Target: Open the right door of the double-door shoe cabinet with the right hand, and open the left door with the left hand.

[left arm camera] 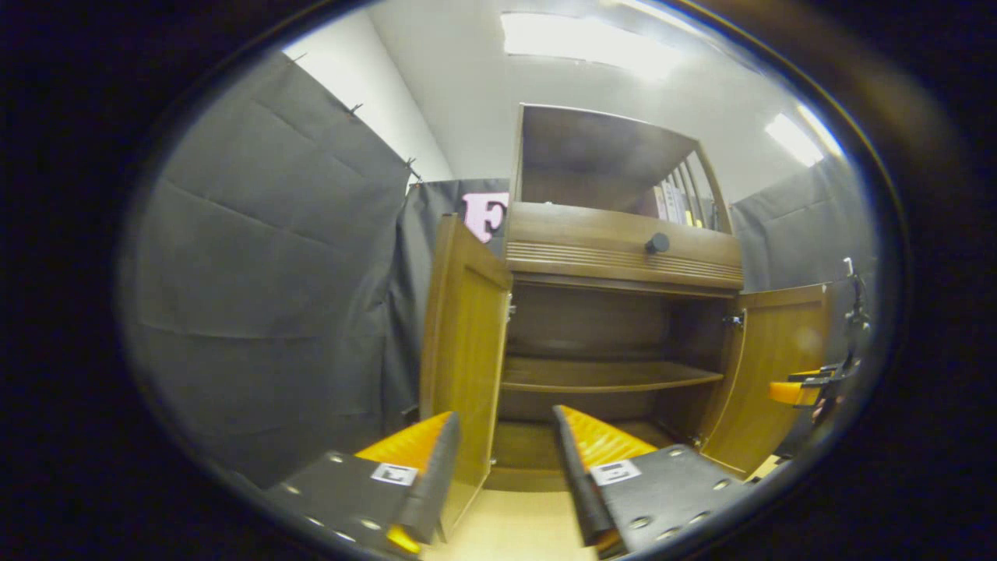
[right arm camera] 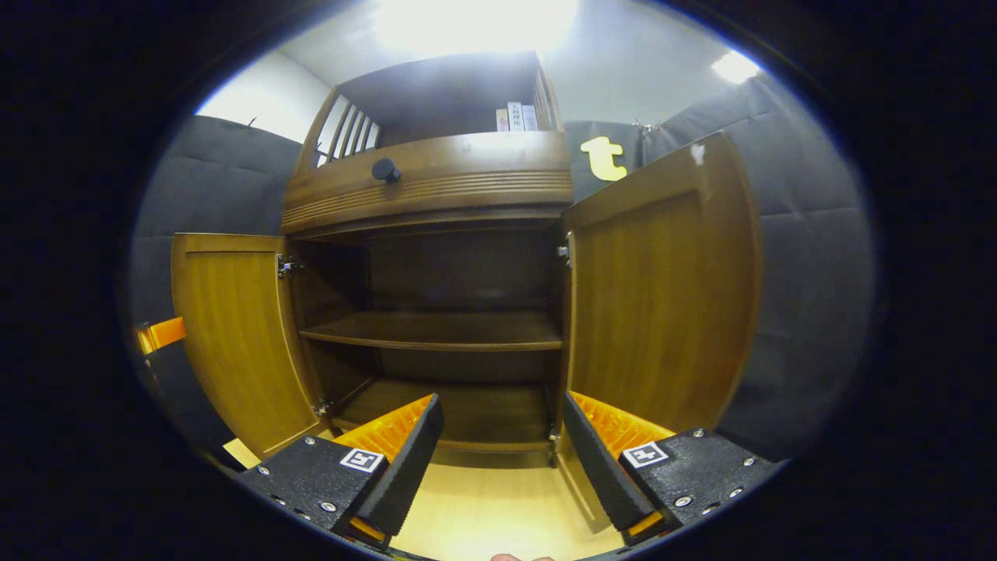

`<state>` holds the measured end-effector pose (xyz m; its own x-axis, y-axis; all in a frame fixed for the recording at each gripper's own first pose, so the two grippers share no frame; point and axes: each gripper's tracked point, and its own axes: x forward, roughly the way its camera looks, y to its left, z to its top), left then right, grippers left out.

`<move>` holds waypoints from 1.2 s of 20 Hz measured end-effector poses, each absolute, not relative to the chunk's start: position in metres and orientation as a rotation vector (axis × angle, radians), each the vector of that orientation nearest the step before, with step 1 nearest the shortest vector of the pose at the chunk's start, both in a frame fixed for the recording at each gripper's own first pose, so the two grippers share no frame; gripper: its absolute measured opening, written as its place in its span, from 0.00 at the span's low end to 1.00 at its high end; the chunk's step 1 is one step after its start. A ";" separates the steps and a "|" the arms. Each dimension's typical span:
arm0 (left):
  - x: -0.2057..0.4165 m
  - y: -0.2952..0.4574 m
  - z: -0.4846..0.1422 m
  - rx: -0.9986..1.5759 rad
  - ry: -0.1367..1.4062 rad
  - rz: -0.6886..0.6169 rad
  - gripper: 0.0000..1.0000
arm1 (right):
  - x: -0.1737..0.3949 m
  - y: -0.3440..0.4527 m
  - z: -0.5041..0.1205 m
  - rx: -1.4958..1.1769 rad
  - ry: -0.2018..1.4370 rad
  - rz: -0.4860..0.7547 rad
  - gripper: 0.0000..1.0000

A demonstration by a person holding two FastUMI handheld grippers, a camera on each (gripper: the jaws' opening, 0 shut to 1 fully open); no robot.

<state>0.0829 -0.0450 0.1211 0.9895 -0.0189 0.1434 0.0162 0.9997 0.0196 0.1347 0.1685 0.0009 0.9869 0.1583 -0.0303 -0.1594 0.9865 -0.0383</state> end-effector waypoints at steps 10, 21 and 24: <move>0.092 -0.179 0.148 0.051 -0.144 0.003 1.00 | 0.114 0.113 0.011 0.015 -0.003 0.223 0.95; 0.002 -0.206 0.109 0.046 -0.098 0.169 1.00 | 0.064 0.100 -0.021 -0.006 0.065 0.402 0.94; -0.021 -0.195 0.120 0.113 -0.110 0.207 1.00 | 0.064 0.118 -0.021 0.024 0.064 0.434 0.94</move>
